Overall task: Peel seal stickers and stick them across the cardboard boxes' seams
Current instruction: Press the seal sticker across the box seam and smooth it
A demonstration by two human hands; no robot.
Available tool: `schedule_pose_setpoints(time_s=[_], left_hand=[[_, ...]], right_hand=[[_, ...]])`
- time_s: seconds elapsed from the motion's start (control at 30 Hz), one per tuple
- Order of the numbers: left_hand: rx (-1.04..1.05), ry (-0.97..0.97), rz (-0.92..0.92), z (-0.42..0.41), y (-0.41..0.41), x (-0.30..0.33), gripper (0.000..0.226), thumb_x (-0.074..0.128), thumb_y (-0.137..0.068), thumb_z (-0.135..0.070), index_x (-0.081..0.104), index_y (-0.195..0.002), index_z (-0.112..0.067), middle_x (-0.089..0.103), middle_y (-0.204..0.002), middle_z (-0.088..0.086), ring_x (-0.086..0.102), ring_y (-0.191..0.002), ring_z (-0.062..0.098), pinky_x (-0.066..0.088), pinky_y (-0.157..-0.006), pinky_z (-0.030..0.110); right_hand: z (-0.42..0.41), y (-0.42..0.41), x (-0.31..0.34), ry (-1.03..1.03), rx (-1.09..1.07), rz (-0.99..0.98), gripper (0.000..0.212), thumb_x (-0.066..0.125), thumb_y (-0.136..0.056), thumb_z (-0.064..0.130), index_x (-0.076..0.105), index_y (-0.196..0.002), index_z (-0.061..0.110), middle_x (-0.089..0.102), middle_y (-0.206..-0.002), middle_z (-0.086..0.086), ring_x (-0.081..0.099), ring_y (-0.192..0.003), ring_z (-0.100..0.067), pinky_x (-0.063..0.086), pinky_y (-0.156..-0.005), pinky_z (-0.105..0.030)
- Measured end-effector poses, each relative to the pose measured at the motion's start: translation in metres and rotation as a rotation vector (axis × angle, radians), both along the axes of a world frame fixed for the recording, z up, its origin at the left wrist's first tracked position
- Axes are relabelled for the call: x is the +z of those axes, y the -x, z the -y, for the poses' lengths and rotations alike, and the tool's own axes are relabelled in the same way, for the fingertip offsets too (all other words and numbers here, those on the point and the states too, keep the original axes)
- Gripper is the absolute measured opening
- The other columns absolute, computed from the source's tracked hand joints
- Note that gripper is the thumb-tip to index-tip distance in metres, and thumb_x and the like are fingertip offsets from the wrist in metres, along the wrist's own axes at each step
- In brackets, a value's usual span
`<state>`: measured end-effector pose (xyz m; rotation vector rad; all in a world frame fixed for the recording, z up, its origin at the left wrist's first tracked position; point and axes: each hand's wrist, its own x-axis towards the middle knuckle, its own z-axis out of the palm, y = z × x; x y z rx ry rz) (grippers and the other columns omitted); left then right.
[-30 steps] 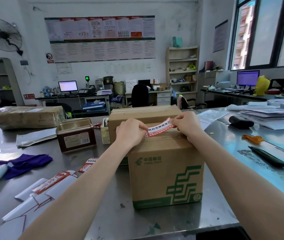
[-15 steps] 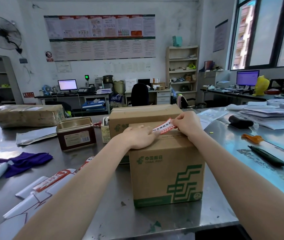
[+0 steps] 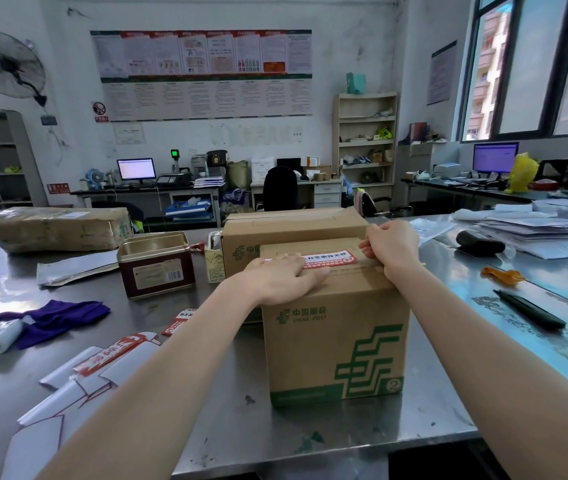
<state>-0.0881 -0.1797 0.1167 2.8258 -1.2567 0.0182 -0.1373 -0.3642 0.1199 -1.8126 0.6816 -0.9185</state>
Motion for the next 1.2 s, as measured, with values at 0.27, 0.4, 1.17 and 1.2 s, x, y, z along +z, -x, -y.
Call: schedule_pose_setpoints(time_s=[0.27, 0.4, 1.17, 1.2], left_hand=[[0.007, -0.04, 0.042, 0.016, 0.009, 0.001, 0.095, 0.006, -0.082, -0.076, 0.016, -0.15, -0.011, 0.014, -0.159, 0.005, 0.011, -0.146, 0.017, 0.008, -0.118, 0.042], [-0.035, -0.039, 0.036, 0.039, 0.015, 0.004, 0.091, 0.011, -0.084, -0.076, 0.021, -0.149, -0.013, 0.018, -0.157, 0.007, 0.017, -0.145, 0.021, 0.013, -0.116, 0.043], [0.016, 0.045, 0.024, 0.017, -0.014, 0.0, 0.063, 0.02, -0.095, -0.058, 0.028, -0.147, -0.023, 0.028, -0.154, 0.001, 0.031, -0.139, 0.022, 0.025, -0.109, 0.042], [0.016, 0.047, 0.044, 0.016, -0.013, -0.001, 0.06, 0.02, -0.096, -0.056, 0.031, -0.145, -0.023, 0.031, -0.153, 0.001, 0.033, -0.137, 0.022, 0.025, -0.109, 0.043]], right_hand=[[0.001, 0.001, -0.004, -0.016, 0.016, 0.074, 0.026, 0.048, -0.091, 0.013, 0.063, -0.07, 0.008, 0.065, -0.068, -0.004, 0.055, -0.061, -0.014, 0.053, -0.069, -0.033], [0.0, 0.001, -0.005, 0.005, 0.007, 0.115, 0.03, 0.047, -0.088, 0.012, 0.062, -0.063, 0.007, 0.063, -0.062, -0.003, 0.055, -0.059, -0.015, 0.052, -0.07, -0.035], [-0.014, -0.009, -0.002, 0.759, 0.312, -0.541, 0.036, 0.038, -0.088, 0.004, 0.065, -0.11, 0.011, 0.066, -0.109, -0.01, 0.058, -0.097, -0.027, 0.05, -0.085, -0.038], [-0.015, -0.009, -0.002, 0.785, 0.304, -0.568, 0.033, 0.038, -0.087, 0.004, 0.067, -0.103, 0.009, 0.067, -0.1, -0.01, 0.058, -0.09, -0.027, 0.05, -0.079, -0.038]])
